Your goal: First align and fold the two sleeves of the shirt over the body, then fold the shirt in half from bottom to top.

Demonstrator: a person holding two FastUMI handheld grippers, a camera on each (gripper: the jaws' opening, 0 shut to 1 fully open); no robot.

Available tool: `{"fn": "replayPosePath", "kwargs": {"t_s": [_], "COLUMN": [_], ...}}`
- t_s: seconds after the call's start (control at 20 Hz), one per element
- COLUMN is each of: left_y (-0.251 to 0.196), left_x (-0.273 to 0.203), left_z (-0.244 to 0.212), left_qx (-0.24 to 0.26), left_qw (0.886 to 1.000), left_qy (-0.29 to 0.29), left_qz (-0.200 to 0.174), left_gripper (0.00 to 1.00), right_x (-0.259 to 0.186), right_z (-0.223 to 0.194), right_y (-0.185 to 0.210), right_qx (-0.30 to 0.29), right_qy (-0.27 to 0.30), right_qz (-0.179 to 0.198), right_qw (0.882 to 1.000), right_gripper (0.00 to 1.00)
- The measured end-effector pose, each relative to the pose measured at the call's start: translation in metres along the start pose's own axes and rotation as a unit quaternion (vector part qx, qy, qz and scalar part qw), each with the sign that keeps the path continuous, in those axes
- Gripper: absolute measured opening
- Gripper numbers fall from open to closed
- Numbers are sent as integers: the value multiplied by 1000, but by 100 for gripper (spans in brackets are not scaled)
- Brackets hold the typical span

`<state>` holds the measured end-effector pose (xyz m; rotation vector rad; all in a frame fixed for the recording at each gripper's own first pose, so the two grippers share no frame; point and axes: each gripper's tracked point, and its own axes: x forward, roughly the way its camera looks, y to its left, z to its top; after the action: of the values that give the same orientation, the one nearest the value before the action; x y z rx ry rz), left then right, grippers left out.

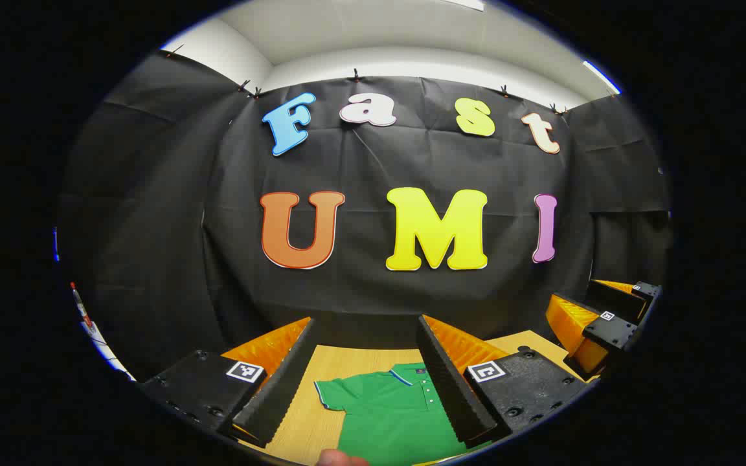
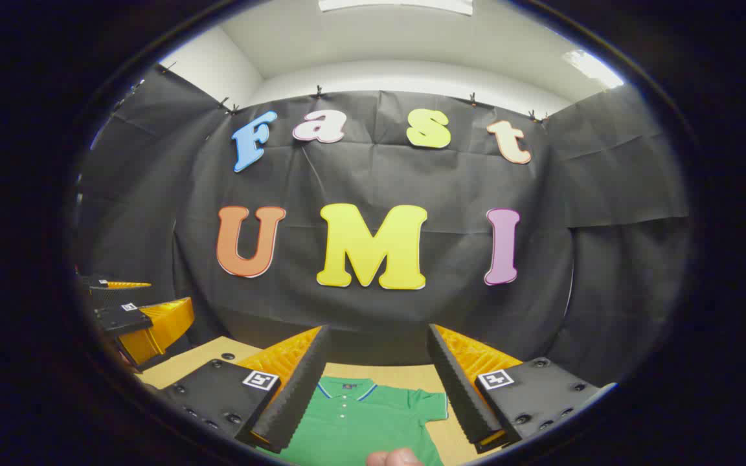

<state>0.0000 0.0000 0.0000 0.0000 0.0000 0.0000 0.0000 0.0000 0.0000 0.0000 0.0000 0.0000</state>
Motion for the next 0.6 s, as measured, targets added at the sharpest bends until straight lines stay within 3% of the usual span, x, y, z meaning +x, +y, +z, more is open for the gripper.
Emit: {"fn": "replayPosePath", "kwargs": {"t_s": [0.05,0.1,0.15,0.6], "left_y": [0,0,1,-1], "left_x": [1,2,1,2], "left_z": [0,0,-1,-3], "left_qx": [1,3,3,3], "left_qw": [1000,1000,1000,1000], "left_qy": [0,0,0,6], "left_qz": [-2,-2,-2,-6], "left_gripper": [98,98,98,98], "right_x": [1,1,1,7], "right_z": [0,0,0,-5], "right_y": [0,1,1,1], "right_qx": [-1,0,1,0], "right_qy": [0,0,-1,10], "right_qz": [-2,-3,-5,-5], "right_qw": [1000,1000,1000,1000], "right_gripper": [95,90,95,95]}}
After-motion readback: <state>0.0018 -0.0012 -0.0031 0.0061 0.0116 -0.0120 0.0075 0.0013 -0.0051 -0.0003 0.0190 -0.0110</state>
